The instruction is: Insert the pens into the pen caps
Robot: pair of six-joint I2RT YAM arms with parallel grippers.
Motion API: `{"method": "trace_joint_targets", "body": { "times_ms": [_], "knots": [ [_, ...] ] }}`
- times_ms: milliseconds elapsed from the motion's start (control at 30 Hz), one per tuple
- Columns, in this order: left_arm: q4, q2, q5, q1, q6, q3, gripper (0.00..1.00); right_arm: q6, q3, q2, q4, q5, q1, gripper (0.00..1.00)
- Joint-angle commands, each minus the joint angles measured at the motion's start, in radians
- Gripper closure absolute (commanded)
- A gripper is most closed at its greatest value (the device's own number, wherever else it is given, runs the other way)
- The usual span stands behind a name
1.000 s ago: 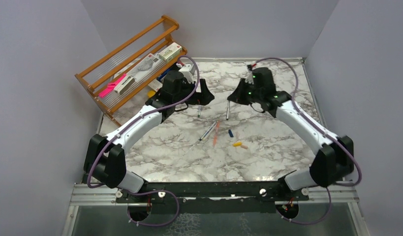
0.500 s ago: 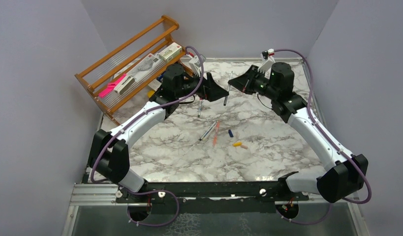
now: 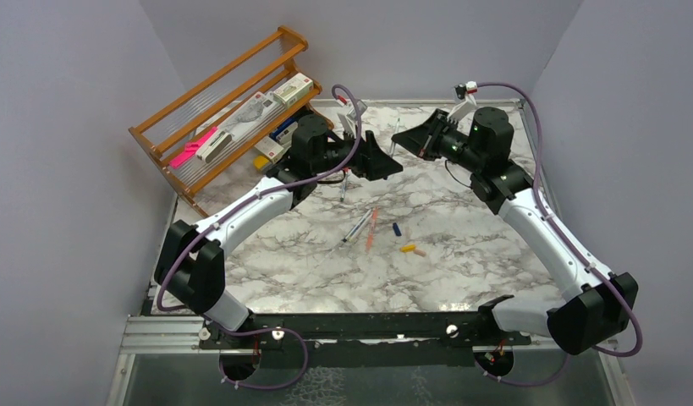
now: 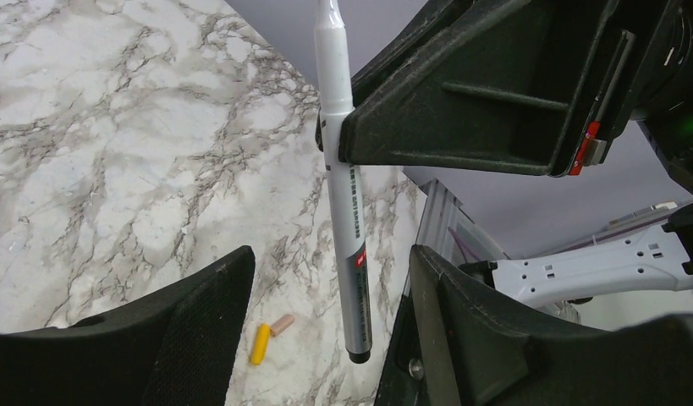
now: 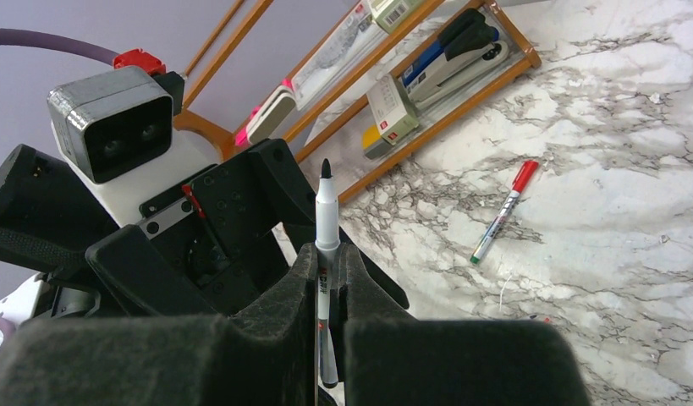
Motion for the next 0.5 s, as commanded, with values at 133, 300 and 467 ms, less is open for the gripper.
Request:
{"method": "trace_joint_targets", "body": {
  "times_ms": [133, 300, 467],
  "knots": [
    [0.022, -0.002, -0.07, -0.025, -0.006, 0.031, 0.41, 0.0, -0.003, -0.041, 0.022, -0.045, 0.001, 0.99],
    [0.026, -0.013, -0.102, -0.028, -0.009, 0.025, 0.52, -0.021, -0.005, -0.045, 0.016, -0.056, 0.002, 0.99],
    [0.027, -0.028, -0.137, -0.03, -0.012, 0.031, 0.45, -0.046, -0.012, -0.047, 0.008, -0.061, 0.002, 0.99]
  ]
}}
